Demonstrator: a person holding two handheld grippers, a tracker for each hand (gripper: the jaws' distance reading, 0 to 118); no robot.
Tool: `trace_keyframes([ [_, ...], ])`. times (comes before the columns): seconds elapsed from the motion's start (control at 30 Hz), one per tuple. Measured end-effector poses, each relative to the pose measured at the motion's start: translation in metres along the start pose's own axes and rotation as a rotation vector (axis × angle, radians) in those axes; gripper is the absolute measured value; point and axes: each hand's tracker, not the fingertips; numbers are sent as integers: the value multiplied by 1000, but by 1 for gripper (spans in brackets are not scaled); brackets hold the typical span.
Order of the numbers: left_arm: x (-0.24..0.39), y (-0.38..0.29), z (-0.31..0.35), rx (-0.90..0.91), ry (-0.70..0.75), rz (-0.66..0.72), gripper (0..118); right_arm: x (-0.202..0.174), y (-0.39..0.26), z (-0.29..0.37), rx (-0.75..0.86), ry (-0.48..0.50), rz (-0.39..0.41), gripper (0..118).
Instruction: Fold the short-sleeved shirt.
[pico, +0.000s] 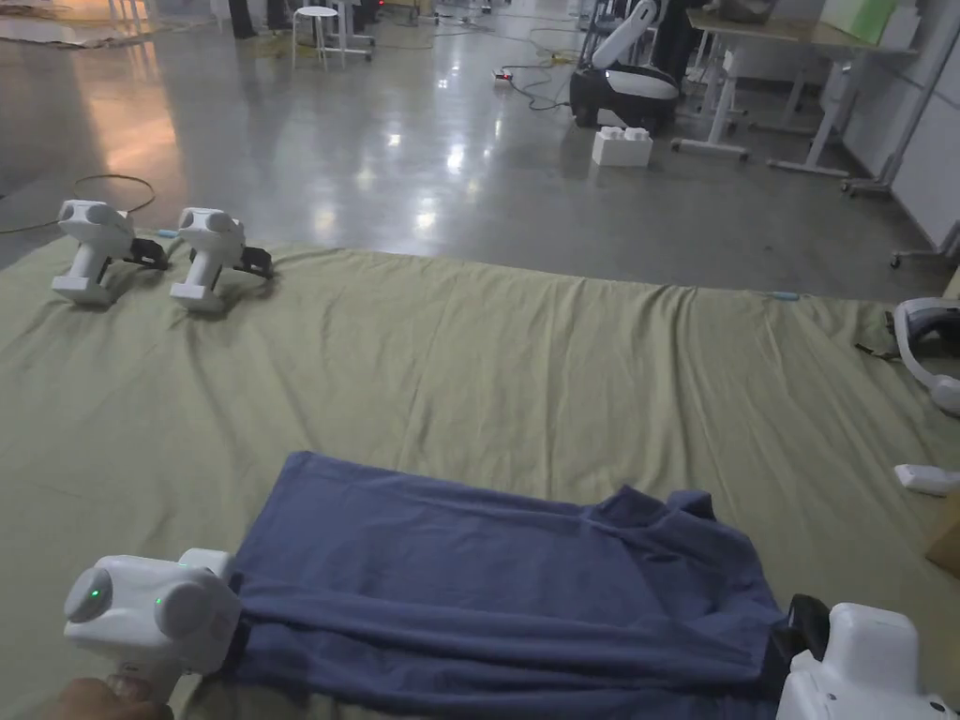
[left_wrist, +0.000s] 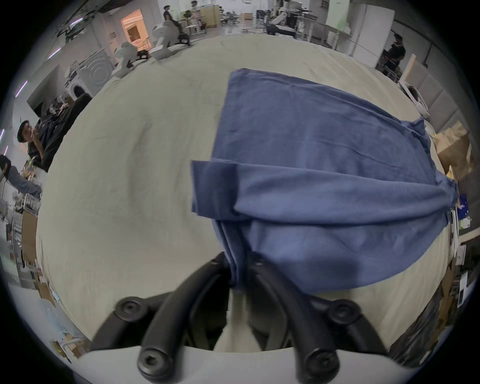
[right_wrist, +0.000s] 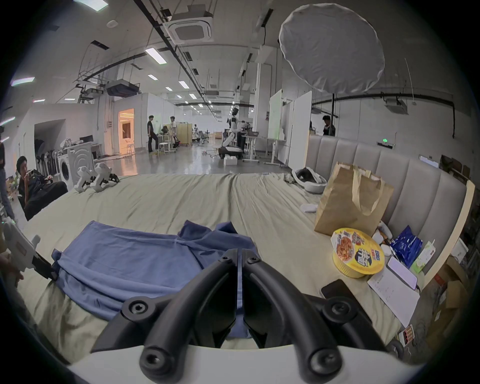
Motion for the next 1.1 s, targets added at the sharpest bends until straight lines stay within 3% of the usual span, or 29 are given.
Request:
trace_keyframes([
  [0.07, -4, -3, 4, -1, -13, 16, 9, 12, -1, -7, -63, 24, -6, 9],
  [0.13, -9, -8, 12, 24, -43, 17, 9, 28, -3, -18, -147, 54, 29, 23],
  [0.23, -14, -18, 25, 54, -54, 9, 9, 49, -11, -35, -290, 70, 61, 58],
  [0.27, -18, -21, 29, 80, -50, 29, 9, 54, -15, -42, -343, 78, 53, 64],
  [0.37, -23, -29, 34, 119, -68, 63, 9, 66, -29, -58, -462, 115, -12, 68],
  [0.53, -19, -35, 37, 152, -50, 40, 9, 55, -48, -86, -560, 155, 72, 71],
  [0.7, -20, -37, 35, 160, -35, 66, 9, 40, -71, -119, -703, 168, 79, 71],
  [0.77, -19, -40, 33, 159, -37, 76, 9, 38, -72, -116, -672, 142, 38, 68],
  [0.83, -17, -43, 32, 147, -49, 84, 9, 36, -70, -114, -659, 151, 41, 51],
  [0.87, -16, -44, 32, 150, -47, 86, 9, 34, -71, -112, -653, 152, 43, 28],
  [0.9, -16, -45, 31, 154, -47, 87, 9, 32, -71, -111, -643, 154, 57, 15],
  [1.1, -19, -48, 39, 164, -87, 123, 9, 33, -58, -96, -591, 169, 116, 7],
])
